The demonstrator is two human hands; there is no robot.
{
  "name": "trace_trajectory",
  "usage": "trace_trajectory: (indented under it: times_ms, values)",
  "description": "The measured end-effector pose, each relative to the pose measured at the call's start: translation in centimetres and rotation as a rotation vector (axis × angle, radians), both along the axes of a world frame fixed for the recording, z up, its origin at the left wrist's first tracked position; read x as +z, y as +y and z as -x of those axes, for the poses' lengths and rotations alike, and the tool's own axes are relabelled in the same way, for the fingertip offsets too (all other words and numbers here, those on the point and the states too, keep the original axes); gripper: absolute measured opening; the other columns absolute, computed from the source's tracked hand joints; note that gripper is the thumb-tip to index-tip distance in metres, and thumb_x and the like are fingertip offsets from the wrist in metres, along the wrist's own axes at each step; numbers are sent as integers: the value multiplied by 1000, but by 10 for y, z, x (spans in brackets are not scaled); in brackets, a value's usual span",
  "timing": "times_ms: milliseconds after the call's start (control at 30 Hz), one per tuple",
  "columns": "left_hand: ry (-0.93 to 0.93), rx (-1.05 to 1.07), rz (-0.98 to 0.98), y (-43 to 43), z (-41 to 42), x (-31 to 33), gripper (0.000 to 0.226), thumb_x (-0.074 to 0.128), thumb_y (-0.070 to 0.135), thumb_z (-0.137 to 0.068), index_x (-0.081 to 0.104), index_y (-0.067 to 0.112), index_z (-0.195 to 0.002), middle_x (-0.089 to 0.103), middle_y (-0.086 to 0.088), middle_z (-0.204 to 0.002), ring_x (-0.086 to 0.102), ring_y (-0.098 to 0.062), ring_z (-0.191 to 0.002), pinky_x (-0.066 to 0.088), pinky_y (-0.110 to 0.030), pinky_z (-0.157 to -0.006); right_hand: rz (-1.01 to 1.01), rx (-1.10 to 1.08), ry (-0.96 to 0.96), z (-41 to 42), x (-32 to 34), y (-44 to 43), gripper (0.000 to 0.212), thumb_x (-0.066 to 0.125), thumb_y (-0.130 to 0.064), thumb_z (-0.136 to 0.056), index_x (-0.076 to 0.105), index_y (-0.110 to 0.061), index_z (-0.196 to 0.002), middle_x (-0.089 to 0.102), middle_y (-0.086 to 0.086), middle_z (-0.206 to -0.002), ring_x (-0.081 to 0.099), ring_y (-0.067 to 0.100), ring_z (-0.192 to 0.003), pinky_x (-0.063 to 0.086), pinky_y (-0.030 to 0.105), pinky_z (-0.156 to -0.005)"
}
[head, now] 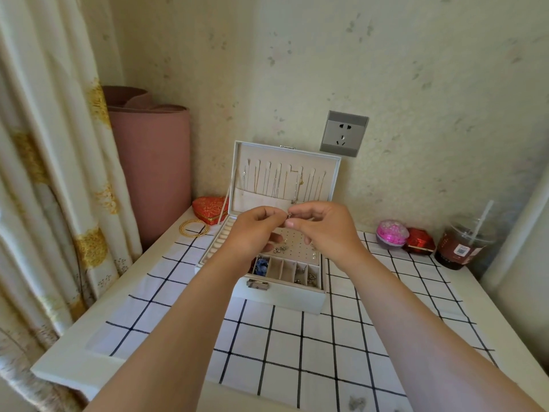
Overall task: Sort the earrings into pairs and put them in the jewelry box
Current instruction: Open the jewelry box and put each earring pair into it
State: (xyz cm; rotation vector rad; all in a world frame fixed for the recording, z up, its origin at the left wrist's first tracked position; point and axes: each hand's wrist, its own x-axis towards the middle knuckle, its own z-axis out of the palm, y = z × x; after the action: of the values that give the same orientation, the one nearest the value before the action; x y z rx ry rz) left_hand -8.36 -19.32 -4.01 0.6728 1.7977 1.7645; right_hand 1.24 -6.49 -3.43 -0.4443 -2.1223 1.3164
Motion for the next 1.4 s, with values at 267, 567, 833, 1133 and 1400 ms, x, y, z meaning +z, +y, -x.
trace_trajectory:
  times_ms: [267, 567, 833, 1133, 1400]
  values:
    - [144, 69, -5, -1, -1, -4, 10, 65, 20, -92, 71, 13, -96, 69, -1, -88, 62, -8, -67, 47, -14, -54, -22, -16, -2, 3, -4, -5, 21, 75, -10, -88, 77, -16, -107, 72, -17, -97, 56, 11, -46, 58, 22, -64]
    - [822, 37, 391, -7, 10, -23, 20, 63, 27, -93, 70, 30, -112, 63, 12, -112, 53, -6, -110, 39, -18, -88, -194, -121, -129, 2, -18, 6, 14, 79, -18, -85, 78, -31, -81, 71, -19, -78, 64, -10, -67, 49, 14, -68]
    - [1095, -99, 500, -2, 14, -34, 39, 56, 12, -91, 67, 28, -124, 64, 9, -125, 47, -15, -120, 41, -32, -101, -629, -161, -466, -2, -24, -3, 13, 69, -21, -86, 79, -28, -81, 72, -16, -85, 63, 6, -81, 49, 24, -69]
    - [1138, -155, 537, -1, 14, -35, 42, 53, 13, -89, 68, 32, -123, 66, 6, -115, 51, -19, -112, 45, -37, -96, -705, -27, -519, -4, -23, 1, 13, 68, -26, -86, 79, -32, -88, 73, -13, -91, 66, 9, -84, 54, 29, -73]
    - [1151, -154, 549, 0, 15, -38, 41, 51, 19, -90, 65, 32, -126, 62, 5, -119, 44, -19, -115, 39, -36, -99, -717, 36, -536, -9, -25, 3, 26, 63, -18, -86, 78, -33, -102, 68, -17, -100, 62, 9, -93, 52, 30, -79]
